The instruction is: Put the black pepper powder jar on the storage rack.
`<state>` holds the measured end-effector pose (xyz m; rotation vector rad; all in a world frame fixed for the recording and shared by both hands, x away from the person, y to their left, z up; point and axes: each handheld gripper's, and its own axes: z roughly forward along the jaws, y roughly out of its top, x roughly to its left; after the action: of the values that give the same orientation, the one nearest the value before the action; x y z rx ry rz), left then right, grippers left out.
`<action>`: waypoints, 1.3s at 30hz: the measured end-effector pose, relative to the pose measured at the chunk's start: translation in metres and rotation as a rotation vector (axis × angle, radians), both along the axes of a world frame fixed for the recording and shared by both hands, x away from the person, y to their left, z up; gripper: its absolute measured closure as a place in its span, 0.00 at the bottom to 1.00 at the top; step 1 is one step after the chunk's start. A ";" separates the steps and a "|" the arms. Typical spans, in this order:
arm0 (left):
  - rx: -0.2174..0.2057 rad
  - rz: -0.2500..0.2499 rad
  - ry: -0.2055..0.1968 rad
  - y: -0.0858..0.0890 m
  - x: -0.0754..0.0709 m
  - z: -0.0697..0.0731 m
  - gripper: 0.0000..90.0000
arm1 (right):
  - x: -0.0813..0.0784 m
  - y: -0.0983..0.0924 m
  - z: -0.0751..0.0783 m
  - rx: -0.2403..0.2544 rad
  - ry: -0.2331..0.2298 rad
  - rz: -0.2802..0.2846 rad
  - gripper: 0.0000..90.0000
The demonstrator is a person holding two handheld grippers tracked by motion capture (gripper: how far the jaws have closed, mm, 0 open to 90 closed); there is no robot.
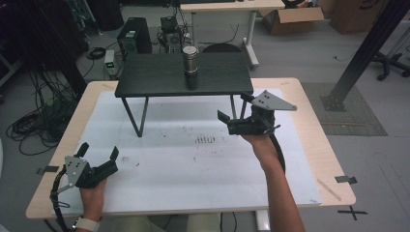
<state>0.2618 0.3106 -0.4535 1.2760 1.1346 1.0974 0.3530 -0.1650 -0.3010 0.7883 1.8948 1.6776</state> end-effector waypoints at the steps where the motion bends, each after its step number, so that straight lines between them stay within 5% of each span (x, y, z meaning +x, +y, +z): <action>1: 0.000 0.000 0.000 0.000 0.000 0.000 0.01 | 0.000 0.000 0.000 0.000 0.000 0.000 0.00; 22: 0.001 0.000 0.000 0.000 0.000 0.000 0.01 | -0.022 -0.027 -0.078 0.012 0.001 -0.111 0.00; 33: 0.001 0.000 0.001 0.000 0.000 0.000 0.01 | -0.037 -0.029 -0.123 -0.008 -0.009 -0.197 0.00; 39: 0.002 0.000 0.001 0.000 0.000 0.000 0.01 | -0.043 -0.029 -0.140 0.022 -0.014 -0.224 0.00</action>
<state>0.2620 0.3104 -0.4535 1.2786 1.1346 1.0981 0.3097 -0.1943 -0.4413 0.9566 1.7105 1.5642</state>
